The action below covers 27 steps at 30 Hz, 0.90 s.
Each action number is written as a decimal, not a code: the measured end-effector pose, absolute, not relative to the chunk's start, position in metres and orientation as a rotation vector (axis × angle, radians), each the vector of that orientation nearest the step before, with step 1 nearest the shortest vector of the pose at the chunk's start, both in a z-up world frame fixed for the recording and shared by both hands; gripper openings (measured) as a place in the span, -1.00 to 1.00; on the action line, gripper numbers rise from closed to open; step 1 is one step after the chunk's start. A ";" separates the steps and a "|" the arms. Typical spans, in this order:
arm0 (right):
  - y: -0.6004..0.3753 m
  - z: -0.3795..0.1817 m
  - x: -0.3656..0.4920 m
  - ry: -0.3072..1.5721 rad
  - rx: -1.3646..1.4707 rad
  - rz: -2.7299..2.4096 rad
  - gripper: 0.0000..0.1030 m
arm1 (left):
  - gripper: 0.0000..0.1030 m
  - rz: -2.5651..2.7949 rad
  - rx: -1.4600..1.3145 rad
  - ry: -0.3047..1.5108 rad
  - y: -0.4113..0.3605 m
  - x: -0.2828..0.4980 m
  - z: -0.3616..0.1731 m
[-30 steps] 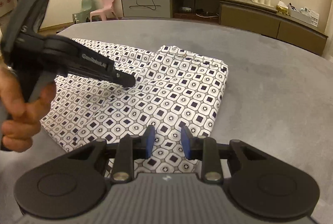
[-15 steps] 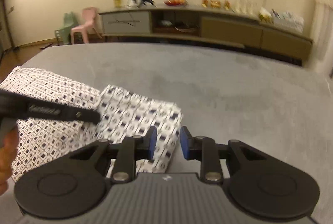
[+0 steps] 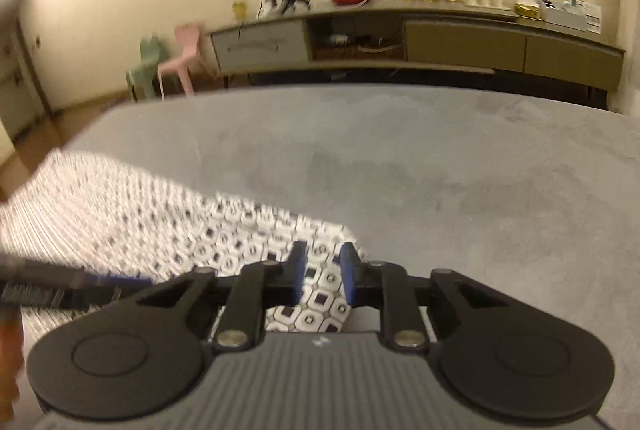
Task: Fold clothes
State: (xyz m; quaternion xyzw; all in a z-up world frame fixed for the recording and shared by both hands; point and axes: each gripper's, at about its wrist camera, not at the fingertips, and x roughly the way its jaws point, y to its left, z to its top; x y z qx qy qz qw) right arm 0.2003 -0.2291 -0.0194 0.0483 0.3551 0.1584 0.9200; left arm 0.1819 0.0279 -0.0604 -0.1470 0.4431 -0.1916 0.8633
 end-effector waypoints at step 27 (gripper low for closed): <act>-0.157 -0.030 0.154 0.929 -0.102 0.400 -0.27 | -0.49 -0.315 -0.364 0.779 0.100 0.099 -0.032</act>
